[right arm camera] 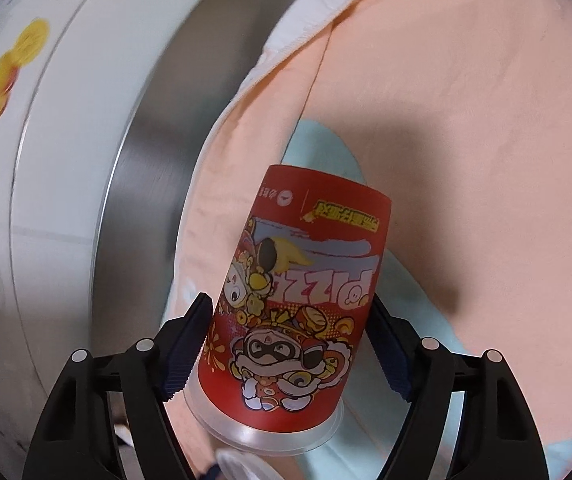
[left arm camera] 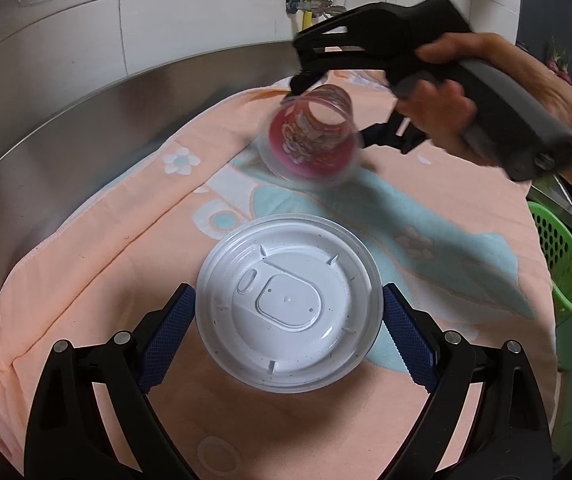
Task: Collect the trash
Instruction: 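Grasp the red pizza-print cup with the right tool while left tool holds the lid, then carry pizza cup and lid to the green basket and release both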
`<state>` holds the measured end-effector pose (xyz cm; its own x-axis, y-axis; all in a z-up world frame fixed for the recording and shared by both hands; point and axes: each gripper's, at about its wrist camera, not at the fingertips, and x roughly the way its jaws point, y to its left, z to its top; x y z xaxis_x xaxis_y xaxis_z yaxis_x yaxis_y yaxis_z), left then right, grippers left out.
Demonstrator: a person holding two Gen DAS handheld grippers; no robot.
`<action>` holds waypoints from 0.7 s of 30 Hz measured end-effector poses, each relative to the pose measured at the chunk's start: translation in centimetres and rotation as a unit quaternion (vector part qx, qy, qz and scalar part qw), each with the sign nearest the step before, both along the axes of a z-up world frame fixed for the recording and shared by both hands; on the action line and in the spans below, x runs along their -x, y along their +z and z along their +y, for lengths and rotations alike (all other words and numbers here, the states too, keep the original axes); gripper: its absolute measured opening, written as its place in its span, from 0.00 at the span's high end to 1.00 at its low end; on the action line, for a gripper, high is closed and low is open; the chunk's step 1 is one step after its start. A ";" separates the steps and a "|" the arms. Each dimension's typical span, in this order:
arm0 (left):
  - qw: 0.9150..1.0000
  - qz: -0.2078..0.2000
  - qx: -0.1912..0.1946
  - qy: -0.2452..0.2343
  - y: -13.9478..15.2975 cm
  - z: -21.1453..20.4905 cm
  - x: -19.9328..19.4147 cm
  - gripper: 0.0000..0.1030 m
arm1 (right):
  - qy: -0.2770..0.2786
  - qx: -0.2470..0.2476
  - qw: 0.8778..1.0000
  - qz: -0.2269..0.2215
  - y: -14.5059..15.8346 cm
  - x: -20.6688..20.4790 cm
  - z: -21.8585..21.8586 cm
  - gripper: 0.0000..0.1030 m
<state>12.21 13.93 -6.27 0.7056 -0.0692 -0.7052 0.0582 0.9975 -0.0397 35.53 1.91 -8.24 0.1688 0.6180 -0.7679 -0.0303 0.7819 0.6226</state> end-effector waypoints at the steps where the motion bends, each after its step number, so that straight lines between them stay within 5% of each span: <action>1: 1.000 0.000 0.001 -0.001 0.1 -0.1 0.1 0.12 | 0.005 0.002 1.000 -0.005 0.3 0.5 -0.4 0.30; 21: 0.999 -0.015 0.015 -0.039 2.7 -6.3 1.2 0.12 | 0.011 0.024 0.996 -0.086 4.5 8.6 -13.4 0.32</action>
